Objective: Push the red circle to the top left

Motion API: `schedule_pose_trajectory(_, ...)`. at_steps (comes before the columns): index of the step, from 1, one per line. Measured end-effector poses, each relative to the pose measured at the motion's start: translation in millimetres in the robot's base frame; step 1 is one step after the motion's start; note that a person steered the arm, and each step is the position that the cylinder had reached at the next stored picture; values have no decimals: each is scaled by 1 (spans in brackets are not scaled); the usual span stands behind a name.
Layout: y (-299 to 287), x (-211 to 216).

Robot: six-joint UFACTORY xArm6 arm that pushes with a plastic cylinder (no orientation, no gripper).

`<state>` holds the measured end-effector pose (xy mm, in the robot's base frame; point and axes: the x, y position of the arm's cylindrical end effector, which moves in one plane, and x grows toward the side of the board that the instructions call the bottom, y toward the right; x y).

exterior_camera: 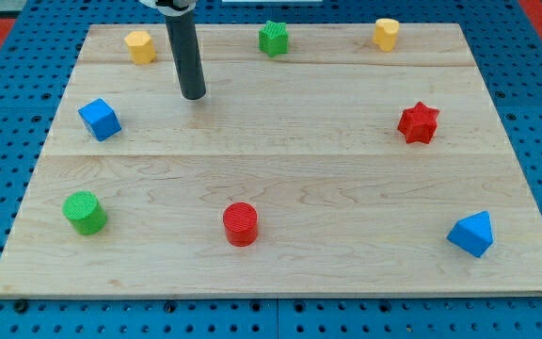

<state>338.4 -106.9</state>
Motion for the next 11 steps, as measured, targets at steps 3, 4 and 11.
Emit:
schedule_pose_trajectory(3,-1,0)
schedule_pose_trajectory(4,-1,-1)
schedule_pose_trajectory(11,62,7)
